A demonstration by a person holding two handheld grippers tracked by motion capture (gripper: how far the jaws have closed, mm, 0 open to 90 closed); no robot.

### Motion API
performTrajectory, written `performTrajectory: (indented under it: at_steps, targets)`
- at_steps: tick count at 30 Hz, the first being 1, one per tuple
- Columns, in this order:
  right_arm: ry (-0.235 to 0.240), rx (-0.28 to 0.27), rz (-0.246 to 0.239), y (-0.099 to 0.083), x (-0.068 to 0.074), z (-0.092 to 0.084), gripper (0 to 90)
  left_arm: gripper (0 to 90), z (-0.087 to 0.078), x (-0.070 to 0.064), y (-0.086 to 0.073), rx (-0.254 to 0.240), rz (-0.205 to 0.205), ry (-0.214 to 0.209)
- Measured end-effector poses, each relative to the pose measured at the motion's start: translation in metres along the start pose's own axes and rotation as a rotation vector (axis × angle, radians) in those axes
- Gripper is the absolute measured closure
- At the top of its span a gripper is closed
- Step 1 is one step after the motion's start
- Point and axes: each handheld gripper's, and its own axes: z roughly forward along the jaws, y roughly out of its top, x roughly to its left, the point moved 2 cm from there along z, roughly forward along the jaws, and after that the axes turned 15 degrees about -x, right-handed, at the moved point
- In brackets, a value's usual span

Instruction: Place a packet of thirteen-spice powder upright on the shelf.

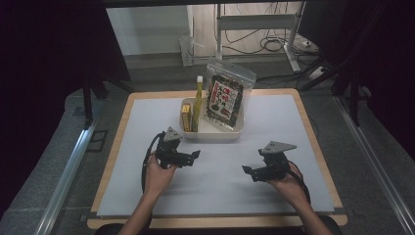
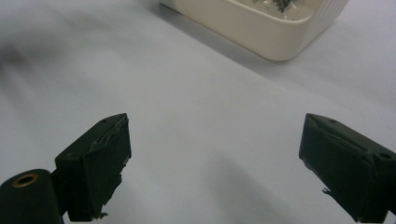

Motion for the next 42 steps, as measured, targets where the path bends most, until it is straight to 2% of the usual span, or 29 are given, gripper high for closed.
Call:
performTrajectory:
  at_steps: [8, 19, 26, 42]
  targets:
    - [0.001, -0.004, -0.008, 0.001, 0.001, -0.006, 6.9, 4.0, -0.014, -0.003, -0.005, -0.014, 0.012, -0.04]
    - [-0.001, 0.001, 0.002, -0.002, 0.002, -0.016, 3.5, 3.8, -0.034, -0.004, -0.014, -0.001, 0.026, -0.034]
    - [-0.003, -0.004, 0.002, -0.001, 0.005, -0.026, 1.5, 3.2, -0.047, -0.004, -0.019, 0.004, 0.011, -0.038]
    - [-0.017, -0.012, 0.001, -0.004, 0.007, -0.052, 1.5, 1.1, -0.079, -0.01, -0.031, 0.02, 0.039, -0.009]
